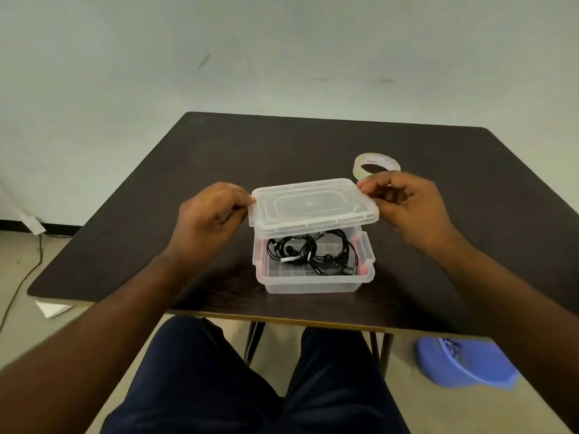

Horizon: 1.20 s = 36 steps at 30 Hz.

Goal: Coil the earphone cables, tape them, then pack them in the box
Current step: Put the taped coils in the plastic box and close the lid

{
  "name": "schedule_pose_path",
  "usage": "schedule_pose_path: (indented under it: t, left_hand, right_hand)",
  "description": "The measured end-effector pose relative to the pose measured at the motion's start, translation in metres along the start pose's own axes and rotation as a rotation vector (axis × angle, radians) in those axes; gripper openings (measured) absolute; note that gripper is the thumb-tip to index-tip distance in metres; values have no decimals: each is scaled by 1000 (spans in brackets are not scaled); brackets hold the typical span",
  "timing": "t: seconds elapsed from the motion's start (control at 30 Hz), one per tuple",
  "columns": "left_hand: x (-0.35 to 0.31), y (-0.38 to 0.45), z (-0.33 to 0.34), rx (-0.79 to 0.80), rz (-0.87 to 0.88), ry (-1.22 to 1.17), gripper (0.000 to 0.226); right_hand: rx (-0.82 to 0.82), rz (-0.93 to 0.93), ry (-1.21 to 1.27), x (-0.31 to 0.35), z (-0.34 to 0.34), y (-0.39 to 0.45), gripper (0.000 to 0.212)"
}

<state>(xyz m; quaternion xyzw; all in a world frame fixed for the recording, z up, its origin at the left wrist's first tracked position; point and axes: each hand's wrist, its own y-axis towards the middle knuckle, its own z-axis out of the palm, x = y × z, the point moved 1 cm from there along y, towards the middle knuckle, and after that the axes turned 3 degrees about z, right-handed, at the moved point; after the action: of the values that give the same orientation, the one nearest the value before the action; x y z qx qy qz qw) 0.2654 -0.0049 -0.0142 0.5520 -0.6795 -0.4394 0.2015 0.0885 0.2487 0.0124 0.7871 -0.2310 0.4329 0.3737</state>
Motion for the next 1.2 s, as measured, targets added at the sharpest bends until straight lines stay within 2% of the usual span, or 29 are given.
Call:
schedule_pose_path:
  t: [0.1, 0.23, 0.43, 0.57, 0.67, 0.8, 0.9, 0.93, 1.0, 1.03, 1.07, 1.1, 1.13, 1.2]
  left_hand:
    - [-6, -8, 0, 89, 130, 114, 5]
    - [-10, -11, -2, 199, 212, 195, 18]
    - [-17, -22, -7, 364, 354, 273, 34]
    - [-15, -30, -6, 365, 348, 251, 32]
    - [-13, -36, -1, 305, 317, 239, 30]
    - [-13, -43, 2, 276, 251, 226, 28]
    - [-10, -49, -3, 226, 61, 136, 25]
    - [-9, -49, -4, 167, -72, 52, 28]
    - [-10, -42, -6, 74, -506, -260, 32]
    - [-10, -36, -5, 115, -742, -452, 30]
    - [-10, -29, -4, 234, -932, -608, 34]
    - [-11, -22, -3, 393, -1043, -707, 43]
    - [-11, -17, -2, 530, -1093, -762, 50]
    - [-10, -10, -1, 627, -1112, -783, 56]
  right_hand:
    - [-20, -118, -134, -2, 3, -23, 20]
    - [-45, -214, -278, -7, 7, -42, 19]
    - [-41, -251, -443, -16, 6, -63, 20]
    - [-14, -255, -450, -20, 8, -70, 19]
    - [-19, -260, -446, -23, 9, -70, 13]
    - [-43, -102, -310, -27, 9, -72, 21]
    - [-136, 181, -24, -26, 8, -67, 27]
    - [-137, 294, 106, -23, 8, -63, 23]
    - [-24, 529, 311, -17, 9, -54, 16]
    - [65, 637, 345, -14, 9, -50, 16]
    - [151, 723, 344, -12, 9, -47, 17]
    - [222, 775, 321, -11, 8, -43, 18]
    - [270, 800, 283, -10, 7, -39, 19]
    - [318, 829, 189, -8, 4, -31, 19]
